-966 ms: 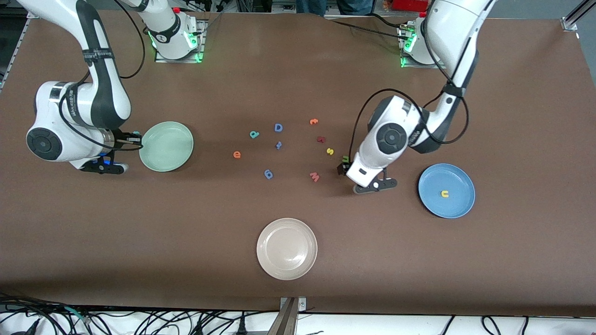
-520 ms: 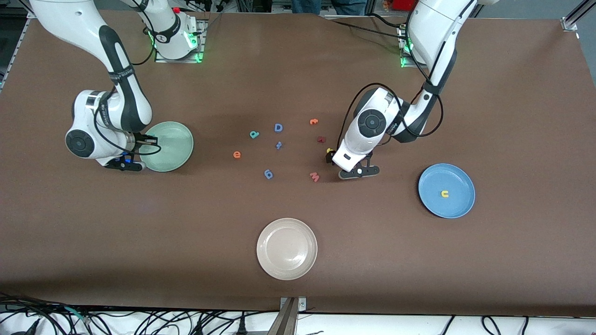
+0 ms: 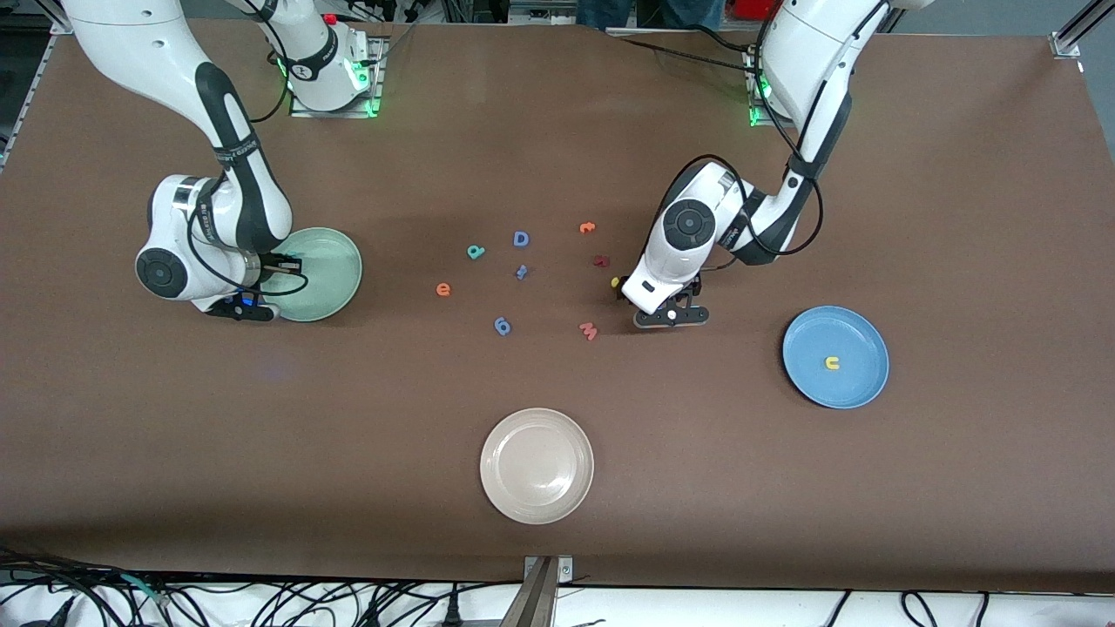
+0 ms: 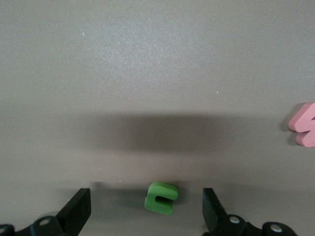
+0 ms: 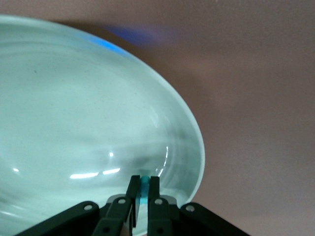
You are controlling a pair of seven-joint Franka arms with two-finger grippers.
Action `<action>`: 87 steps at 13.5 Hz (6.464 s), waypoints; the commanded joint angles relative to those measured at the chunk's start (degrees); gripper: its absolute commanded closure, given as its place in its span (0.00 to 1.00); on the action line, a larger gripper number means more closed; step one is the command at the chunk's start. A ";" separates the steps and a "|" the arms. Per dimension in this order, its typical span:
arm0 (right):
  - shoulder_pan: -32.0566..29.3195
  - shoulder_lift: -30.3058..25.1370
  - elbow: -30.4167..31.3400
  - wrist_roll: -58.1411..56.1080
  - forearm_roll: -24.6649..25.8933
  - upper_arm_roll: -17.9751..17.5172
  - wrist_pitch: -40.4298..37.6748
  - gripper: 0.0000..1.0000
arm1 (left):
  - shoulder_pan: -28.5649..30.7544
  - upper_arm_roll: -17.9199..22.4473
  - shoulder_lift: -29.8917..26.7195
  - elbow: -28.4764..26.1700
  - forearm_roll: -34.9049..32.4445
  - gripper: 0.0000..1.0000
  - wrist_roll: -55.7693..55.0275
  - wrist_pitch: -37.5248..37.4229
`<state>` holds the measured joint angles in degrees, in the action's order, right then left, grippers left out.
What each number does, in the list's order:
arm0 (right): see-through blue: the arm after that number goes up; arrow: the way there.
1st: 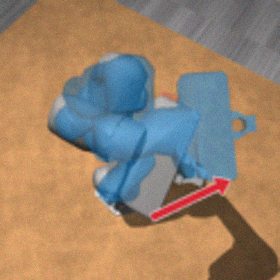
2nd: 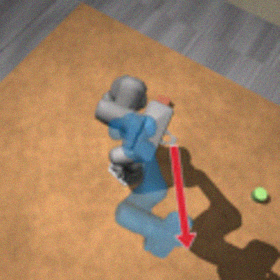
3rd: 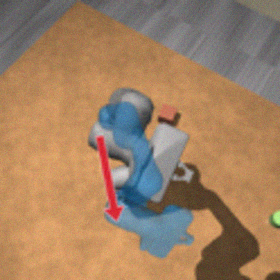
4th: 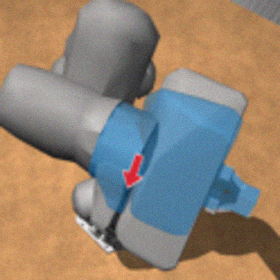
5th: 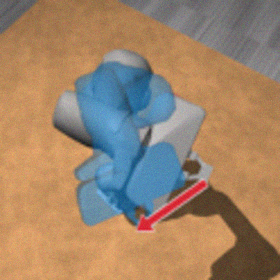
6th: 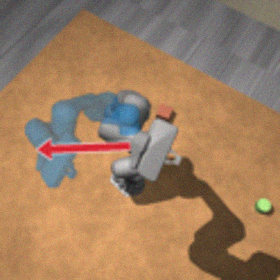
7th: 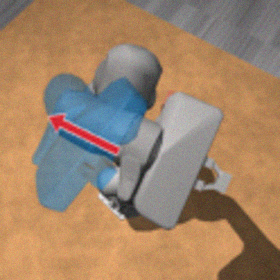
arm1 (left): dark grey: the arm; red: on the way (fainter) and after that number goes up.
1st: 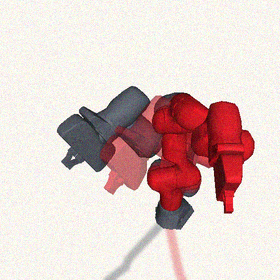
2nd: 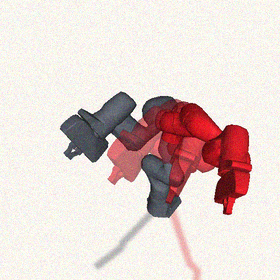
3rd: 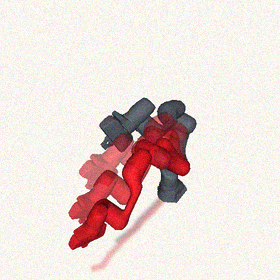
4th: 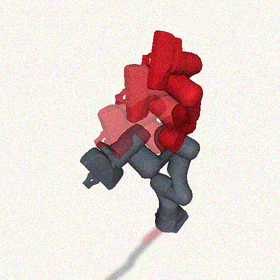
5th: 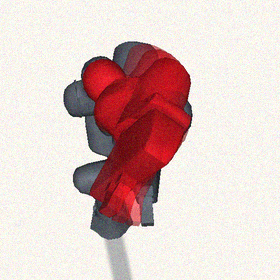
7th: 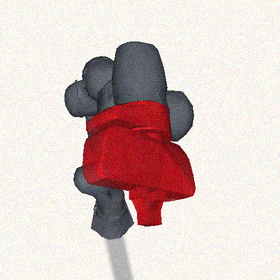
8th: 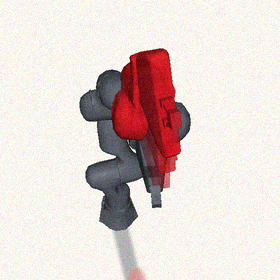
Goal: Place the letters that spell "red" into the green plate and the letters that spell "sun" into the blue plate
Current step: 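Grasp the green c with the left gripper while the right gripper releases cyan piece, then place the green c on the blue plate while the right gripper reaches orange e, then grasp the orange e with the right gripper while the left gripper reaches yellow s, then lower the orange e onto the green plate while the left gripper grasps yellow s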
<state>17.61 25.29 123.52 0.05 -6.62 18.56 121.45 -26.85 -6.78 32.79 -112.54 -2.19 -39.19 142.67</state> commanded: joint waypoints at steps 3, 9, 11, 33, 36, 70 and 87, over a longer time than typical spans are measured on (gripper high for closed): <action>0.15 -0.85 0.32 -1.02 -1.37 0.07 0.28 0.24 | -0.22 0.10 -0.71 -3.04 -1.86 0.10 -1.07 4.46; 0.76 -4.63 -11.08 5.91 -1.46 -0.19 -16.91 0.19 | -1.89 0.10 -0.97 -3.22 -1.86 0.45 -2.82 4.46; 0.85 -4.63 -16.09 10.04 -1.55 -1.41 -20.97 0.19 | -2.07 0.10 -1.06 -3.22 -1.86 0.66 -3.70 4.37; 12.10 8.81 -19.20 59.36 -4.80 -15.75 4.48 0.02 | 0.91 0.63 -0.80 2.48 -2.30 0.95 -2.66 -2.46; 12.19 9.60 -17.61 59.63 -4.80 -15.83 7.21 0.04 | 7.75 0.45 -0.89 6.62 -2.21 0.95 6.46 -9.40; 12.10 7.41 -11.98 61.12 -8.93 -16.63 11.18 0.92 | 13.05 -14.49 5.26 11.37 -2.37 0.00 -34.97 -8.20; 11.31 -4.63 -12.18 21.68 -9.02 9.82 -22.95 0.96 | 8.39 -14.67 0.61 -0.40 -11.08 0.06 -50.20 3.32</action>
<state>28.26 21.46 106.86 25.78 -14.59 27.27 95.98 -18.14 -21.73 35.51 -110.56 -11.33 -86.96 145.25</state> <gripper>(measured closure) 0.678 0.044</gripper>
